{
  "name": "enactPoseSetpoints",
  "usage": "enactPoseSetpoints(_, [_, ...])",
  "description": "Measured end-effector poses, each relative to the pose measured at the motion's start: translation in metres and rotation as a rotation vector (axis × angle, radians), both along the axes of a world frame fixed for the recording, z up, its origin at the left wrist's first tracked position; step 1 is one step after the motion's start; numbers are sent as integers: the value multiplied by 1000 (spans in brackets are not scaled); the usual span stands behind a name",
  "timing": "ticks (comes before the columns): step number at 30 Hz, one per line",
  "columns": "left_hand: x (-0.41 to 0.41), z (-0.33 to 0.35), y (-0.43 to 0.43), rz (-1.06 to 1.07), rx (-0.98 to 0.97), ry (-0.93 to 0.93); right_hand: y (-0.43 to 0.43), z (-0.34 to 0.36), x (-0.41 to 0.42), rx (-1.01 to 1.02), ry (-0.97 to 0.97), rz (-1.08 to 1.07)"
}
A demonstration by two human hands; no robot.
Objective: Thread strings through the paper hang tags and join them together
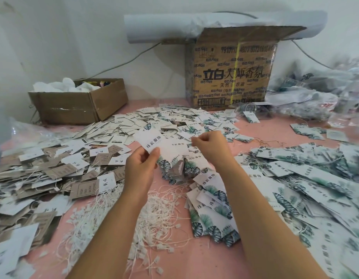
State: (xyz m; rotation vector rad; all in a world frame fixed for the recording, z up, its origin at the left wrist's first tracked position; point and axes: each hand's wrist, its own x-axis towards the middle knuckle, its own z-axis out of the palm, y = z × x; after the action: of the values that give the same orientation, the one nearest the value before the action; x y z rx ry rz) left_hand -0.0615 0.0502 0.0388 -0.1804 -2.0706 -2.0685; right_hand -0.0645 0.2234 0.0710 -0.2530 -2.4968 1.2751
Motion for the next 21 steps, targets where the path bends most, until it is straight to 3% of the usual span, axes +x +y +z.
enactPoseSetpoints(3, [-1, -2, 0, -14, 3, -31, 13, -14, -6, 301, -141, -192])
enactPoseSetpoints(8, [-1, -1, 1, -64, -14, -25, 16, -28, -7, 430, -310, -221])
enactPoseSetpoints(14, [5, 3, 2, -66, -24, -44, 18, -30, -8, 376, -353, -181])
enactPoseSetpoints(21, [4, 2, 2, -103, 7, -61, 36, -19, -7, 141, -250, -183])
